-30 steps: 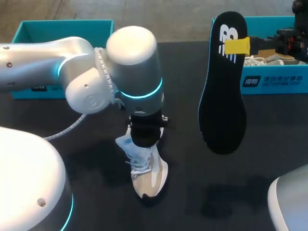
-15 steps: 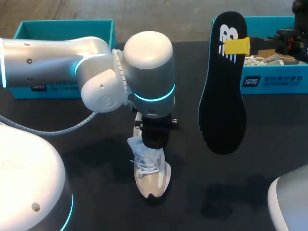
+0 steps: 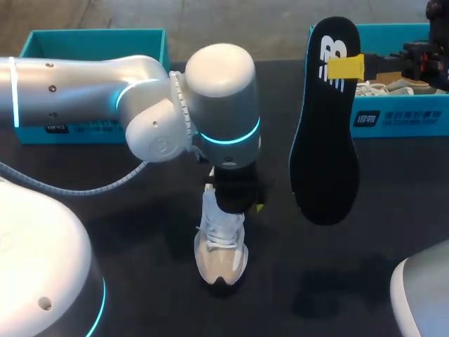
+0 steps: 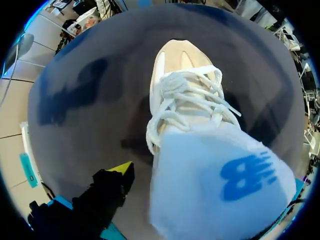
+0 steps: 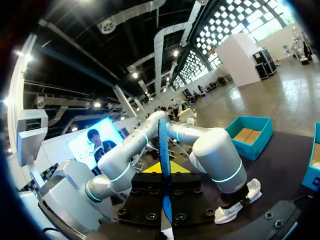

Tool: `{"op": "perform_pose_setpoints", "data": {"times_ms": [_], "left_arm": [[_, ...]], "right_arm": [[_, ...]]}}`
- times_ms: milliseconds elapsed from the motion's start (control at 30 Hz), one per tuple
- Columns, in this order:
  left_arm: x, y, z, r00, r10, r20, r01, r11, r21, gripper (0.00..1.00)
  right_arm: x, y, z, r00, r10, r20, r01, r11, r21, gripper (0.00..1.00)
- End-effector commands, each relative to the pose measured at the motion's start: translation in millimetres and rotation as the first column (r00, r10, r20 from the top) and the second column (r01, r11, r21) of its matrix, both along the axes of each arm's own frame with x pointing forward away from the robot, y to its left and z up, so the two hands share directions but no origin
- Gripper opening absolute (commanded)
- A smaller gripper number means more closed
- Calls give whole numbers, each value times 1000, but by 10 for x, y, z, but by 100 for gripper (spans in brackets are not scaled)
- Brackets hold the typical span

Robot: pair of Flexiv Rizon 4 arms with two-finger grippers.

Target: Take the shoe out of the shoebox, open the shoe tongue, remove and reinsert the insole, then place the shoe into the shoebox

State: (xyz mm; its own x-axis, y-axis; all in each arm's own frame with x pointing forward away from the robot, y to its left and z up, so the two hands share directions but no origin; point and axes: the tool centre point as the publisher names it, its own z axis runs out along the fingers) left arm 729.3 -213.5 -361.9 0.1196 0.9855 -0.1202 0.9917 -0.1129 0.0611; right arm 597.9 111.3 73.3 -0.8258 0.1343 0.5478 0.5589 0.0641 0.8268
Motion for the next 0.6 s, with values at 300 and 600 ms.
{"op": "perform_pose_setpoints", "data": {"times_ms": [300, 600], "left_arm": [[124, 61, 337, 999, 34, -2, -34, 996, -78, 100], [243, 116, 536, 998, 64, -14, -65, 993, -103, 100]], "right_arm": [[26, 24, 1, 1000, 3, -1, -3, 1000, -1, 0], [26, 24, 1, 1000, 3, -1, -3, 1000, -1, 0]]}}
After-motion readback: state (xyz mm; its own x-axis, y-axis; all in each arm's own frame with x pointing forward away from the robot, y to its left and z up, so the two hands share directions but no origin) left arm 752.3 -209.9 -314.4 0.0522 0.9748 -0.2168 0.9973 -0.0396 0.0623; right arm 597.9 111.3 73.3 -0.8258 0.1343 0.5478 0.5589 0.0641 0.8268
